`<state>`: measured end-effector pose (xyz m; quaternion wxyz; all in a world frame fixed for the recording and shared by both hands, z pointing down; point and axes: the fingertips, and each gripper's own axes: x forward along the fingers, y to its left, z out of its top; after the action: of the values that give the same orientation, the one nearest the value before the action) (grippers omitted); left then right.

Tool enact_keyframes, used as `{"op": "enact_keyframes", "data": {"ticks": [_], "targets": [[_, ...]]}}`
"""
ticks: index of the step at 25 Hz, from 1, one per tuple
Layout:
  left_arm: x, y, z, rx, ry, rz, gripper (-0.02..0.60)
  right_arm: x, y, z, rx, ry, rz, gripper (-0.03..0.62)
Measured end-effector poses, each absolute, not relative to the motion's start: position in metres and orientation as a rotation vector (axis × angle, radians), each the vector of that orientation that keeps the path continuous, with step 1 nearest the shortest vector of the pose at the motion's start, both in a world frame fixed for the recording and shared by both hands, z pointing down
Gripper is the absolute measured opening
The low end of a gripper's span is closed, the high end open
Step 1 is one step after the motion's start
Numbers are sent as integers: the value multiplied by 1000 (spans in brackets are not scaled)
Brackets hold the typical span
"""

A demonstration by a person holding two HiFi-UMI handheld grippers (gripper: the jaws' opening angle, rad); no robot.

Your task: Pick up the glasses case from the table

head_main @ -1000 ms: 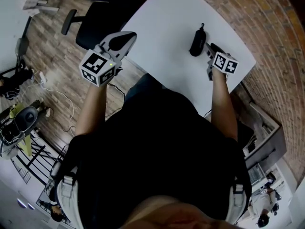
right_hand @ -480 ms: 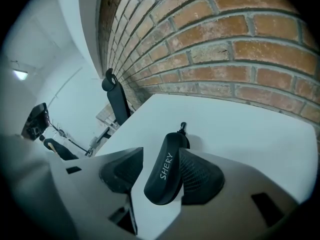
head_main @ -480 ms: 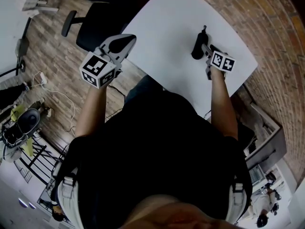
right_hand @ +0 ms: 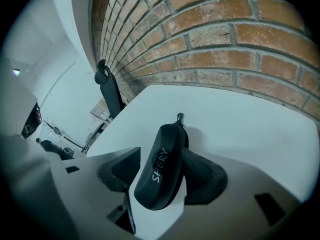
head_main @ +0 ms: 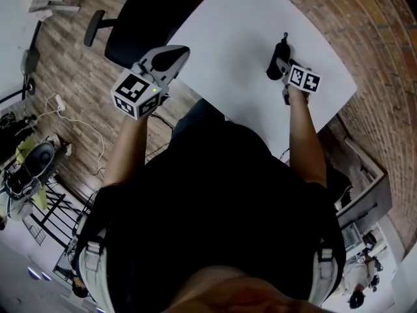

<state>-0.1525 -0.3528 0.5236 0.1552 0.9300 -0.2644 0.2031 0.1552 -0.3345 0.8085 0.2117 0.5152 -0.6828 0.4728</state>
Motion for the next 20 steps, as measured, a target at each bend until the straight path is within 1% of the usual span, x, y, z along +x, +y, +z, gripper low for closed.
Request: {"op": "enact_keyframes", "data": {"ticks": [11,13,20], "targets": [[-153,-355,539,2647,-726,587,11,156,-342,831,1446,-1843,1317,319],[-155,-357,540,2644,-724,586,11,155,-344,833,1454,-1837,1314,340],[-157,-365,543,2623,-742,590,11,157,-349,847,1473,-1795,1301,363]]}}
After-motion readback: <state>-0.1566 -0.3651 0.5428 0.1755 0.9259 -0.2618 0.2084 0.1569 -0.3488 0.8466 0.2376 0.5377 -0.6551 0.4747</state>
